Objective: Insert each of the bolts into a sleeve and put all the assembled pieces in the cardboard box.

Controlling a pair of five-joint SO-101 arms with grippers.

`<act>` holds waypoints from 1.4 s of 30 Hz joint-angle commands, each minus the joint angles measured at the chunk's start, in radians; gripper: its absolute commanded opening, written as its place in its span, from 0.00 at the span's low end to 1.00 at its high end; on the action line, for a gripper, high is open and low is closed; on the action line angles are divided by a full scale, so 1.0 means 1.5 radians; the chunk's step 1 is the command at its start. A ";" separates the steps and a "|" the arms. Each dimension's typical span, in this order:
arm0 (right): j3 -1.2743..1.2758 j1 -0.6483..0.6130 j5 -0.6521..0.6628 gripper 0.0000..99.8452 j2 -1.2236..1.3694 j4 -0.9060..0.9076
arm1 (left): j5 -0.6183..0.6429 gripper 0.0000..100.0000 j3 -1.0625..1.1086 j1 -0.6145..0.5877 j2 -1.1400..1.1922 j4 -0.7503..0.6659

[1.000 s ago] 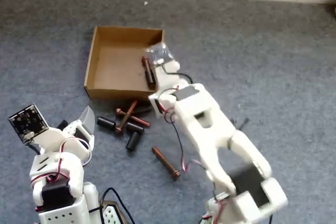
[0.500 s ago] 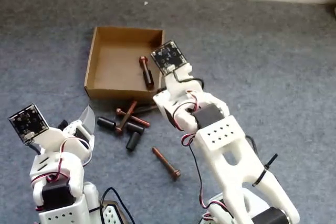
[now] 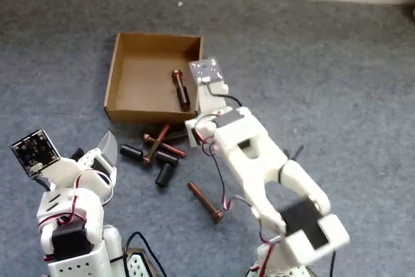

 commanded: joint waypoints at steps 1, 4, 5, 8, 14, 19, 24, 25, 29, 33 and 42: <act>-0.105 -0.009 -0.046 0.14 0.056 -0.015 | 0.004 0.27 -0.003 -0.005 -0.004 -0.015; -0.128 -0.009 -0.061 0.14 0.075 -0.015 | 0.004 0.27 -0.003 -0.005 -0.004 -0.015; -0.132 -0.009 -0.065 0.14 0.080 -0.015 | 0.004 0.27 -0.003 -0.005 -0.004 -0.015; -0.139 -0.009 -0.072 0.13 0.105 -0.015 | 0.004 0.27 -0.003 -0.005 -0.004 -0.015; -0.163 -0.008 -0.072 0.13 0.187 -0.016 | 0.004 0.27 -0.003 -0.005 -0.004 -0.015; -0.166 0.007 -0.068 0.08 0.206 -0.015 | 0.004 0.27 -0.003 -0.005 -0.004 -0.015; -0.162 0.010 -0.066 0.01 0.194 -0.012 | 0.004 0.27 -0.003 -0.005 -0.004 -0.015; -0.161 0.010 -0.066 0.00 0.186 -0.012 | 0.004 0.27 -0.003 -0.005 -0.004 -0.015; -0.158 0.010 -0.066 0.00 0.137 0.008 | 0.004 0.27 -0.003 -0.005 -0.004 -0.015; -0.159 0.009 -0.056 0.00 0.076 0.062 | 0.004 0.27 -0.003 -0.005 -0.004 -0.015; -0.159 -0.013 0.072 0.01 0.004 0.143 | 0.004 0.27 -0.003 -0.005 -0.004 -0.015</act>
